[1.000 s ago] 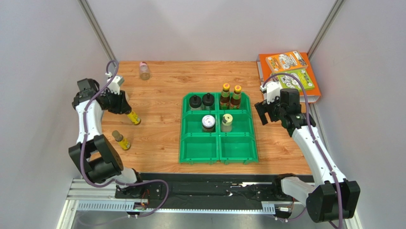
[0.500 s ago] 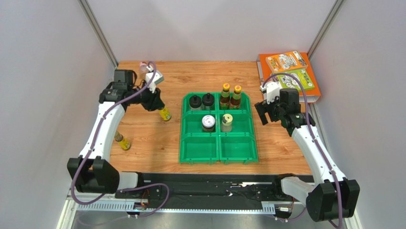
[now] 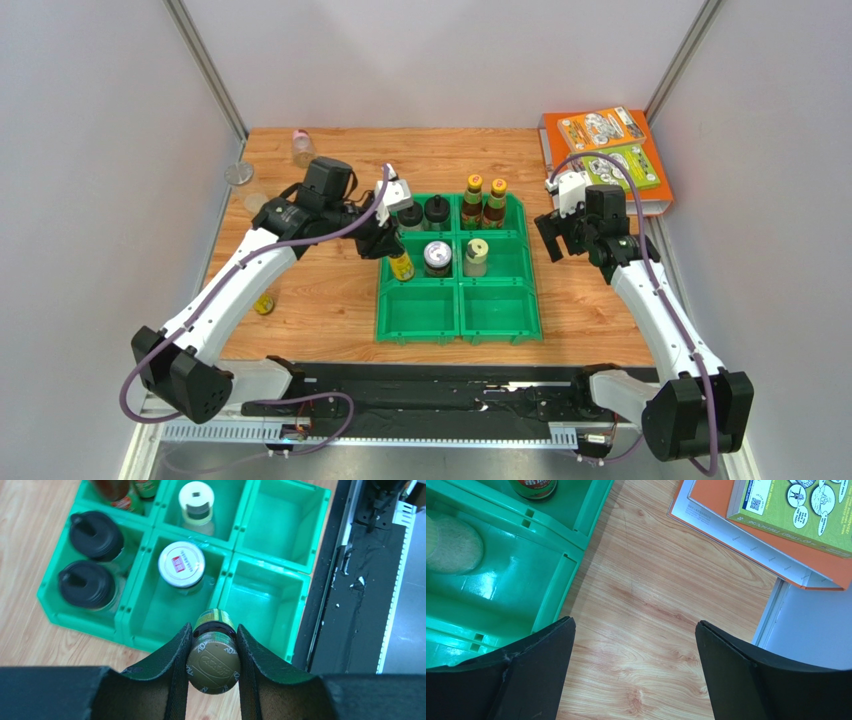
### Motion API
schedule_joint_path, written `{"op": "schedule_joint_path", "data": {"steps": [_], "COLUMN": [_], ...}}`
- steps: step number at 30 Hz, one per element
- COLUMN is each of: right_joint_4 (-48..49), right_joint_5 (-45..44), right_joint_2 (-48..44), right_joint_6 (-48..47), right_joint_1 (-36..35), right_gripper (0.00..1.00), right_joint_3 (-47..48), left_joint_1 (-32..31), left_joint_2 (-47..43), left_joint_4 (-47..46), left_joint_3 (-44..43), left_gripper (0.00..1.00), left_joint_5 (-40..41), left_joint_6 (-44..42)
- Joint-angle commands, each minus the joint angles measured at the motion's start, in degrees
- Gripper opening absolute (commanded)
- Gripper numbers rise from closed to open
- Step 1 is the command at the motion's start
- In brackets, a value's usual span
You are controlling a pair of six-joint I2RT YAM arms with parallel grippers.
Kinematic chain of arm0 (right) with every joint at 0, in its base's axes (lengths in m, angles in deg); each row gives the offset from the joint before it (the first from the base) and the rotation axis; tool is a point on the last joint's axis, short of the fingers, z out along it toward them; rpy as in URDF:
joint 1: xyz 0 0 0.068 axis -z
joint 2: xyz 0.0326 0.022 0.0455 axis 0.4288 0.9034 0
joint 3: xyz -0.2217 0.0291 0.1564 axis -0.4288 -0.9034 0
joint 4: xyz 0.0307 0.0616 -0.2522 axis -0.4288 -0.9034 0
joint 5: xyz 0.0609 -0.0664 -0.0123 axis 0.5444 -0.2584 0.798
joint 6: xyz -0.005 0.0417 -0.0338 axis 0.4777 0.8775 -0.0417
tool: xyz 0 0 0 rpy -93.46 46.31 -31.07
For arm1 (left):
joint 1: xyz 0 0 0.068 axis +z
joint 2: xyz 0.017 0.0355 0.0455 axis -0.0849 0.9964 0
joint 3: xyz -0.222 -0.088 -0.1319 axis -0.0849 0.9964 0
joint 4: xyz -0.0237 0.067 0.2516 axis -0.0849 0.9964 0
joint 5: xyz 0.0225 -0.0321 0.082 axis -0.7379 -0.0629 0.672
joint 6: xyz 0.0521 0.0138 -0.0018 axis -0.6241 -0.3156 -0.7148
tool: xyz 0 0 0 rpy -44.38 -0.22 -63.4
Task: Organize the condiment bottles
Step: Place the bottle in the storage box.
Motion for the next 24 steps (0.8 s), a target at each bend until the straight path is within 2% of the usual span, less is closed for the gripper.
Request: {"op": "schedule_joint_path", "data": {"steps": [1, 9, 24], "right_joint_4": [1.9, 2.0, 1.9], "right_joint_5": [-1.0, -0.9, -1.0], "right_joint_2": [0.4, 0.3, 0.3], "right_joint_6": [-0.7, -0.8, -1.0], "right_joint_1": [-0.2, -0.2, -0.2], "right_gripper": [0.93, 0.93, 0.93], "right_joint_3": [2.0, 1.9, 1.9], "left_joint_1": [-4.7, -12.5, -17.5], "left_joint_2": [2.1, 7.7, 13.2], "left_joint_4": [-7.4, -8.8, -21.1], "left_joint_3": [0.5, 1.1, 5.9], "left_gripper": [0.0, 0.0, 0.0], "left_joint_5": [0.4, 1.0, 3.3], "left_joint_6": [2.6, 1.9, 4.9]}}
